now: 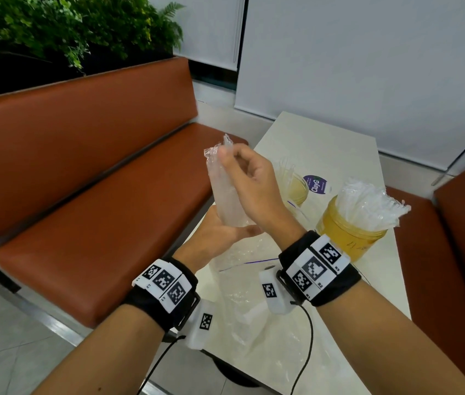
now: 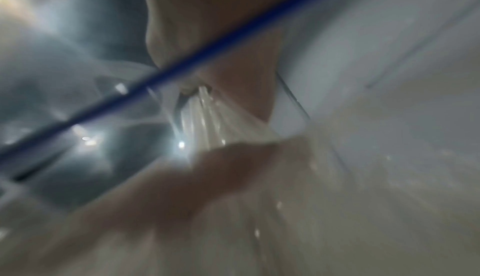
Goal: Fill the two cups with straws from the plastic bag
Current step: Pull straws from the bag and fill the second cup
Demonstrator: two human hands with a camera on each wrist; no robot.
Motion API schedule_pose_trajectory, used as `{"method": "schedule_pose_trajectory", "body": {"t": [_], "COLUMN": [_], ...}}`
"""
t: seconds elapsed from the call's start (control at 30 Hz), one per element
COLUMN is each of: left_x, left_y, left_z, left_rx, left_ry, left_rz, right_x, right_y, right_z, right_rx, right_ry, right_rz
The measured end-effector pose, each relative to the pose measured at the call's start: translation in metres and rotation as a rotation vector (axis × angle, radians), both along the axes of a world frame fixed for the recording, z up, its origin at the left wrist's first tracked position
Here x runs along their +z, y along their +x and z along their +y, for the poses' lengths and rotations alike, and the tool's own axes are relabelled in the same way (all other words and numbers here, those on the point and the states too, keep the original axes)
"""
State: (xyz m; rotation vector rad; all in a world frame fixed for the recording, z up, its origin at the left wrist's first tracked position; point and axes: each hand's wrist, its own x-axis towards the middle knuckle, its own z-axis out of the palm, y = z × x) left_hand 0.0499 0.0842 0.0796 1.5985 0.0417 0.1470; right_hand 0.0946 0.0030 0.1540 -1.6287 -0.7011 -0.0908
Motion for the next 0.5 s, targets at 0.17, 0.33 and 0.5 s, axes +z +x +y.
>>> {"method": "schedule_pose_trajectory", "body": {"t": [0.17,0.33,0.5], "left_x": [0.001,0.003,-0.001], "left_y": [-0.001,-0.003,0.001], "left_z": [-0.003,0.0,0.001], "left_rx": [0.026,-0.011,-0.006], "left_ry": [0.019,-0.023,0.023], "left_rz": [0.027,-0.015,-0.071], "right_x": [0.056,0.032,0.002], "right_y": [0.014,0.019,0.013], "right_z": [-0.001,0.006,-0.005], "right_rx": [0.015,-0.01,0.004], "right_ry": [-0.068,-0.743,-0.719], "right_rz": [-0.427,-0.82,-0.794]}}
